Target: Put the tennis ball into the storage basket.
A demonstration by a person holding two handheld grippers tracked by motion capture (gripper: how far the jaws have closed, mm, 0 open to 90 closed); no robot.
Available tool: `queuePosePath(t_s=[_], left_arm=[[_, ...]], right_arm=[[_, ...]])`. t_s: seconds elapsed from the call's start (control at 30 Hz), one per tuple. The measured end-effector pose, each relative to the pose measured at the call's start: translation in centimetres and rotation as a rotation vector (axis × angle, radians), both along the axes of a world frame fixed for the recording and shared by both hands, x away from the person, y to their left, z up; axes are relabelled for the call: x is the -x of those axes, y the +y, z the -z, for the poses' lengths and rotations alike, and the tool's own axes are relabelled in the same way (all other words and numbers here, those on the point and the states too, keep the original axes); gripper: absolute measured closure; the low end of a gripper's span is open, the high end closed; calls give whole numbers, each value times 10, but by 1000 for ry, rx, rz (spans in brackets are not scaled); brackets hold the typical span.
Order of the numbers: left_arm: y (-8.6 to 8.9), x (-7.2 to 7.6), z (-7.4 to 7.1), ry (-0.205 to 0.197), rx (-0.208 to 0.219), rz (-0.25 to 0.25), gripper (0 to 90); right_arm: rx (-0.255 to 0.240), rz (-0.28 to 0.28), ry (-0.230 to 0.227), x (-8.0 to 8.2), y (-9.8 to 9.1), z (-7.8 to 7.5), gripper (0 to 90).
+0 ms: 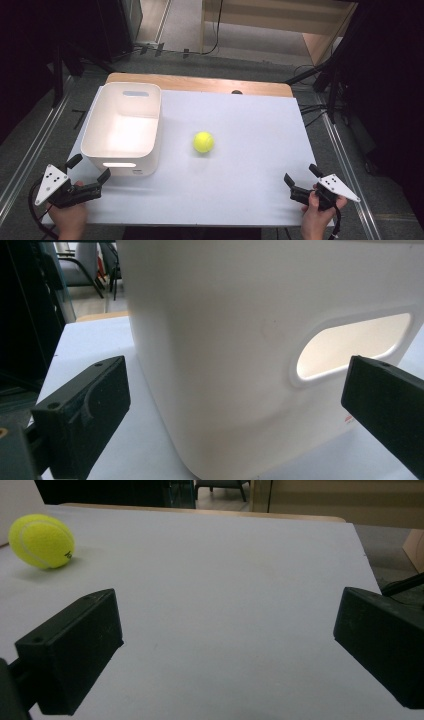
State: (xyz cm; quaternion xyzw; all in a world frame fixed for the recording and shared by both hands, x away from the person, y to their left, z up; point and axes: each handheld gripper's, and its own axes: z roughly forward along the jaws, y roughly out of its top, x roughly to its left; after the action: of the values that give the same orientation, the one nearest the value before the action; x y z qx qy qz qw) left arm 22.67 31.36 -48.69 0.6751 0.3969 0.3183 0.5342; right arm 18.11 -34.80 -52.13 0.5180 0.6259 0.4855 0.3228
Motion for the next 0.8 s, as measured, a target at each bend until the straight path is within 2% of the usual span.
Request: queuePosePath(t_s=[0.03,0.07,0.13,0.27,0.5,0.8], left_arm=[[0,0,0,0,3,1,0],[0,0,0,1,4,1,0],[1,0,0,0,8,3,0],[1,0,0,2,4,1,0],[-1,1,1,-5,-12,8,0],[-2,2,1,-6,-25,4,0]], right_arm=[[0,-3,-8,-1,-1,0,0],[-28,-1,0,0,0,0,0],[-73,-7,-11,-1,-4,-1,0],[-88,-4,-17,-2,-6,-5,0],[-56,-27,-26,-5,2,-16,0],[-24,-87,13,-12,15,-26,0]])
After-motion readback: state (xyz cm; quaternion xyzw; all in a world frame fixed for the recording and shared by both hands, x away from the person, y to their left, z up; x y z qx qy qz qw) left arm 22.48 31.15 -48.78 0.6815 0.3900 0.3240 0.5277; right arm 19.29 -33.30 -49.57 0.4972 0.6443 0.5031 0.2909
